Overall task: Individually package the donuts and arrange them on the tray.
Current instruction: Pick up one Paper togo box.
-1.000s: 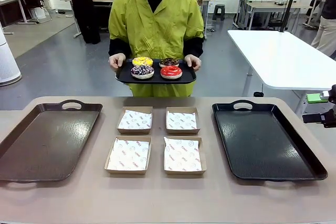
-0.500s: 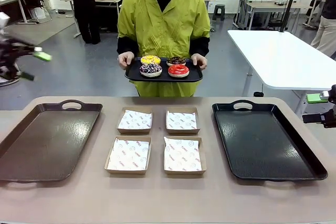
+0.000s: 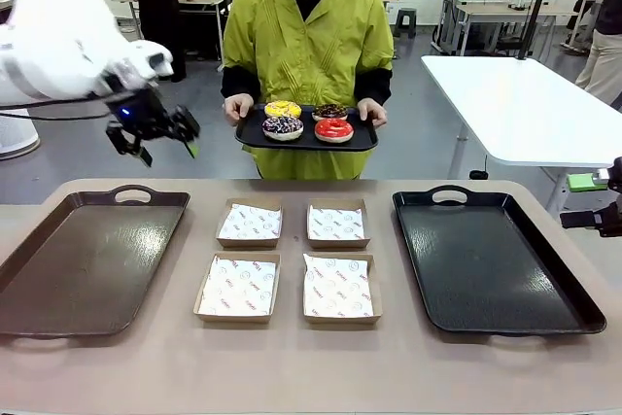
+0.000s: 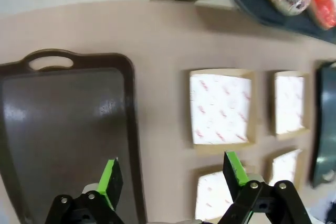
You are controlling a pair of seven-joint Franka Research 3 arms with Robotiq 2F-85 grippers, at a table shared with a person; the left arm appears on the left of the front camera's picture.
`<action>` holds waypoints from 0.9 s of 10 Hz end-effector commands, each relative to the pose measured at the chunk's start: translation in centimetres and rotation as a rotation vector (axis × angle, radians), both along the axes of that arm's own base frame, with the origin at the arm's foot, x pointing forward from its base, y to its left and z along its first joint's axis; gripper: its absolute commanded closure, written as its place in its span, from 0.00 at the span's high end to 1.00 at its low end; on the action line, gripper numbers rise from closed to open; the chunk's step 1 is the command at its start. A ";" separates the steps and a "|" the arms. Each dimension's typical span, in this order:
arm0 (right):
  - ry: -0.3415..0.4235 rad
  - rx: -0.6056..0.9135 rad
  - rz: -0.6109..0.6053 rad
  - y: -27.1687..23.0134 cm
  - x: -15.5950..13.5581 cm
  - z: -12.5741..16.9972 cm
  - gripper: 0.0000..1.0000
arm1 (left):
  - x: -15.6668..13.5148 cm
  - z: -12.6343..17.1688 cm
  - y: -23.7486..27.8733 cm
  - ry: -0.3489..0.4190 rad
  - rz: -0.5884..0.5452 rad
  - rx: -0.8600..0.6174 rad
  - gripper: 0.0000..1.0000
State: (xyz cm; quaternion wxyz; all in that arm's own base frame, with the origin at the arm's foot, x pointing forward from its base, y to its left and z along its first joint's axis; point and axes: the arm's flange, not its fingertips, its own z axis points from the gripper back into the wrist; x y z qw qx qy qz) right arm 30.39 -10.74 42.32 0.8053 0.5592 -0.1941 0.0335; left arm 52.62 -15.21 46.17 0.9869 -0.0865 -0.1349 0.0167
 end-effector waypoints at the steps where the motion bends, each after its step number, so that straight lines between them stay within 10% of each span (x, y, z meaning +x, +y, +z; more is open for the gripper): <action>1: -0.001 0.002 0.001 -0.1 0.0 0.0 1.00 | 2.3 -1.2 -3.2 0.046 -0.003 0.123 1.00; 9: -0.001 0.002 0.001 -0.1 0.0 0.0 1.00 | 4.8 -11.0 -7.0 0.152 -0.088 0.116 1.00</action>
